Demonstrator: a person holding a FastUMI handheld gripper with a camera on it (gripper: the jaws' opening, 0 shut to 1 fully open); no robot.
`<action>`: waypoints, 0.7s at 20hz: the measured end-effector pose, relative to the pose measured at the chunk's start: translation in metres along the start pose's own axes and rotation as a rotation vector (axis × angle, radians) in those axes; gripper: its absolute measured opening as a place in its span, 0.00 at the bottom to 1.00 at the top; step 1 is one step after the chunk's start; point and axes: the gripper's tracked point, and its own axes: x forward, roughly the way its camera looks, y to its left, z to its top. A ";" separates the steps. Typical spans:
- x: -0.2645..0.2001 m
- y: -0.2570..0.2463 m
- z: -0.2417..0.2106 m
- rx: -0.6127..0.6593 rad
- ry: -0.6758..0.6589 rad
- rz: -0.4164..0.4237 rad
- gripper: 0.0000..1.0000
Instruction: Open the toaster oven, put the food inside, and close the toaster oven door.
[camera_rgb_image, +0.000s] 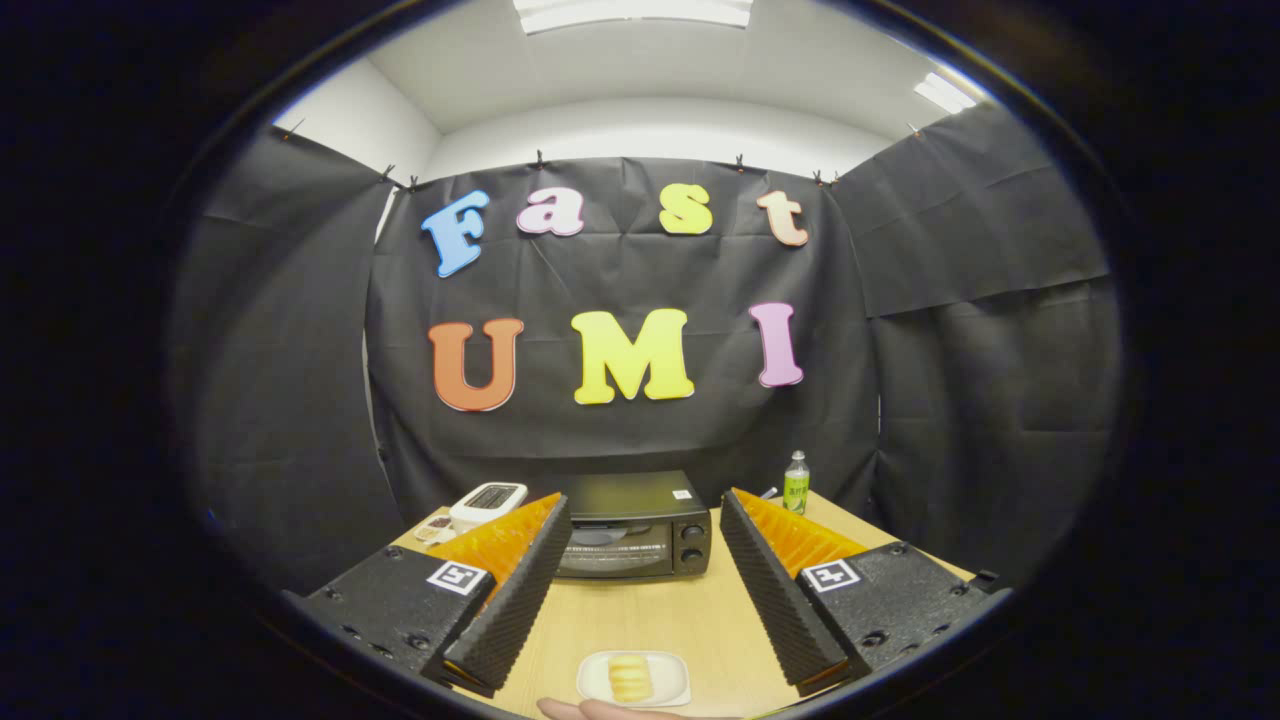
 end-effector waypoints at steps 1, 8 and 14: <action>0.001 0.000 0.001 0.000 -0.007 0.001 0.99; 0.002 0.008 0.007 -0.003 -0.037 0.023 0.99; 0.014 0.019 0.009 -0.013 -0.078 0.043 0.99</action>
